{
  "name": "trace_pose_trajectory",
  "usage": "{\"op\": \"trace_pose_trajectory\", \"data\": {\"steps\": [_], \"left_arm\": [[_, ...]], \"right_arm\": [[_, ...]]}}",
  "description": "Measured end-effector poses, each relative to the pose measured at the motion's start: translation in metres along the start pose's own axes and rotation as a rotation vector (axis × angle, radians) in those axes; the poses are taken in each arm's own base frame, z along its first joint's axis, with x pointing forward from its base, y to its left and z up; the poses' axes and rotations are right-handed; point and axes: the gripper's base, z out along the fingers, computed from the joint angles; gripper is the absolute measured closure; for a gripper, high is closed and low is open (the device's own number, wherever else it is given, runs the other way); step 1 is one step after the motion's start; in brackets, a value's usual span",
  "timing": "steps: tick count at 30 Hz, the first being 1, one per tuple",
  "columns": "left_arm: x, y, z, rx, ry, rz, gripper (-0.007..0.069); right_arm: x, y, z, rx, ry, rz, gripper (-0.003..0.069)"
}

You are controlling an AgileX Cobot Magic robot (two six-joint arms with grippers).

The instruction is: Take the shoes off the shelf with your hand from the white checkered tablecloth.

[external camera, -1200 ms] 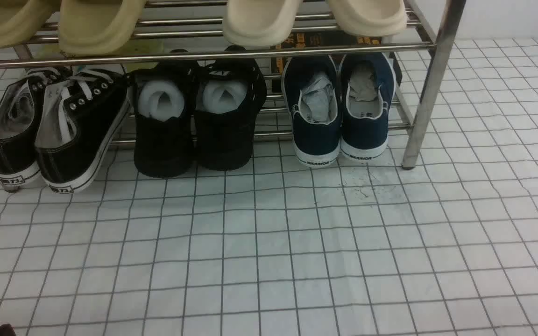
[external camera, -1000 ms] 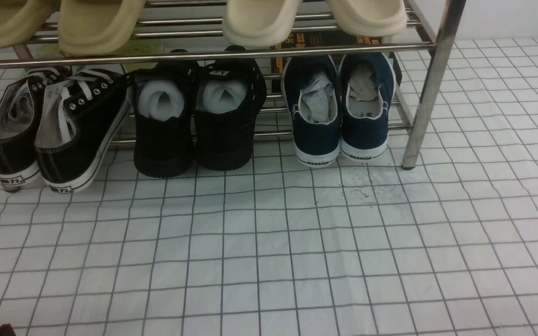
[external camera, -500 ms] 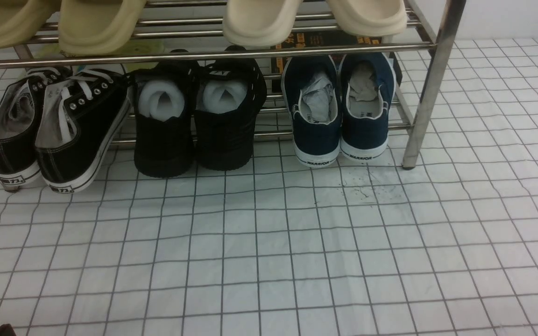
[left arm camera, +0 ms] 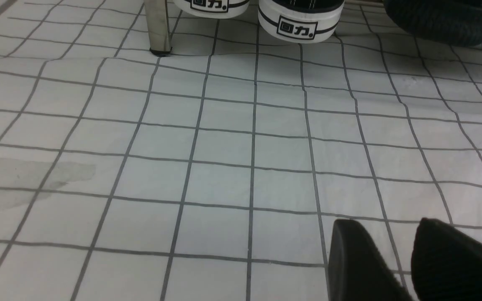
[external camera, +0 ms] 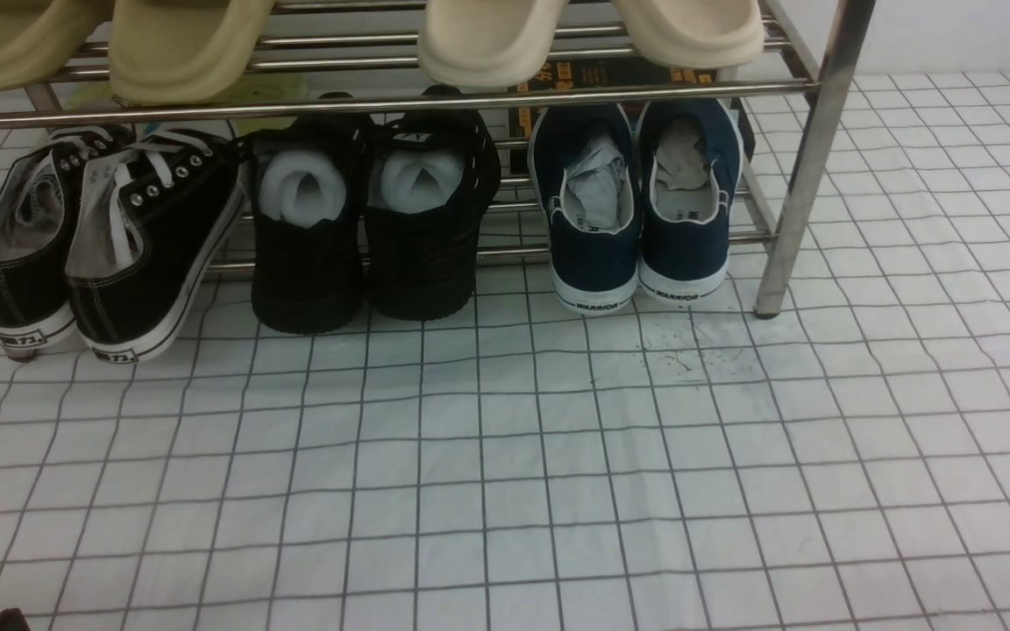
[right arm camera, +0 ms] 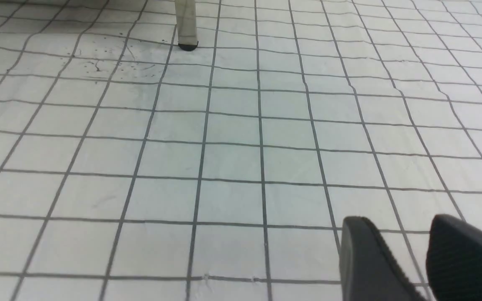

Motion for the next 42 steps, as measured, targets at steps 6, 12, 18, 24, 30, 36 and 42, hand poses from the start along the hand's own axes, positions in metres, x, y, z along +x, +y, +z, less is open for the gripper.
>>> {"op": "trace_pose_trajectory", "data": {"steps": [6,12,18,24,30,36,42], "left_arm": [[0.0,0.0,0.0,0.0,0.0,0.0,0.0385],[0.0,0.0,0.0,-0.001,0.0,0.002,0.0385],[0.0,0.0,0.0,-0.001,0.0,0.002,0.0385],[0.0,0.0,0.0,-0.001,0.0,0.002,0.0385],[0.0,0.0,0.0,-0.001,0.0,0.002,0.0385],[0.0,0.0,0.0,-0.001,0.0,0.003,0.0385],[0.0,0.0,0.0,-0.001,0.0,0.004,0.0385]], "right_arm": [[-0.001,0.013,0.0,-0.144,0.02,0.616,0.042],[-0.003,0.019,-0.001,-0.225,0.042,0.882,0.042],[-0.051,0.016,-0.017,-0.23,-0.229,0.593,0.0531],[-0.124,0.027,-0.022,-0.215,-0.19,0.266,0.067],[-0.139,0.052,0.044,-0.352,0.62,0.191,0.0648],[-0.164,0.079,0.095,-0.599,0.775,0.093,0.0642],[-0.191,0.12,0.143,-0.637,0.792,-0.002,0.0625]]}}
